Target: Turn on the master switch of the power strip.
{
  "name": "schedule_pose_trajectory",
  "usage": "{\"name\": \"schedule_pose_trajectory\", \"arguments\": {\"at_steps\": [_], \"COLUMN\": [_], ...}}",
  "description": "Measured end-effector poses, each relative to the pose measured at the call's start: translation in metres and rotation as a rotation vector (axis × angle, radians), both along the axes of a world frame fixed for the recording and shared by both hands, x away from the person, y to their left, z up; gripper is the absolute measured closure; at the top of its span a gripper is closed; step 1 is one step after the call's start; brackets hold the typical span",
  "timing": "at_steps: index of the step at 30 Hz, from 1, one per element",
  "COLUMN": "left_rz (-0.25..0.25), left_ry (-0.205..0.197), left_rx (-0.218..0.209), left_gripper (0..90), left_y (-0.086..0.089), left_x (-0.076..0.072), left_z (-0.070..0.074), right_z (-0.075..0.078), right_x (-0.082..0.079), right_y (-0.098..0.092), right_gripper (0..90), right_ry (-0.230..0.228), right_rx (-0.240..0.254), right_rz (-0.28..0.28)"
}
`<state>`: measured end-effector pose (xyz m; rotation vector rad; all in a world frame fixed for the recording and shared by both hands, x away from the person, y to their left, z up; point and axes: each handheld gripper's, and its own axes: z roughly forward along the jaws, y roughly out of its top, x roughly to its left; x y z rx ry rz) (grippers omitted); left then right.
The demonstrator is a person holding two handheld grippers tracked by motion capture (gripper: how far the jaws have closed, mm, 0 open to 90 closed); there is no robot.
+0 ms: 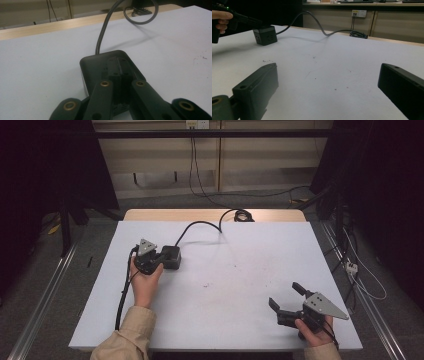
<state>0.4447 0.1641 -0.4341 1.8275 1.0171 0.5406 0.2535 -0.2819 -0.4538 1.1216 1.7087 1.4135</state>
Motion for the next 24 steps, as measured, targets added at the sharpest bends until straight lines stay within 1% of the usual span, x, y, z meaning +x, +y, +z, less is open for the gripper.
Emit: {"name": "schedule_pose_trajectory", "arguments": {"at_steps": [1,3,5,11,15,18,24], "left_rz": [0.001,-0.002,-0.001,-0.003,0.001,-0.001,0.001], "left_ry": [0.001,0.006,0.0,0.005,-0.005,-0.003,0.001], "left_rx": [-0.007,-0.01,-0.004,-0.017,-0.006,-0.014,-0.014], "left_gripper": [90.0,90.0,90.0,90.0,90.0,90.0,90.0], "left_y": [0.0001,0.001,0.0005,0.0014,0.0004,0.0011,0.0011], "left_x": [0.0002,0.0005,0.0003,0.0005,0.0001,0.0006,0.0008], "left_z": [-0.0001,-0.0001,0.0,-0.0004,-0.0006,-0.0007,-0.0003], "right_z": [0.0,-0.0001,-0.0001,0.0,0.0,0.0002,0.0002], "right_x": [0.0,0.0001,0.0001,0.0002,0.0001,0.0001,0.0004], "right_y": [0.0,0.0001,0.0002,0.0005,0.0005,0.0006,0.0005], "right_gripper": [2.2,2.2,2.2,2.2,2.2,2.2,2.2], "right_ry": [0.0,0.001,0.0,0.001,0.0,-0.001,-0.002], "right_rx": [0.0,0.0,0.001,0.001,0.001,0.001,-0.001], "right_rz": [0.0,0.0,0.002,0.003,0.003,0.003,0.004]}}
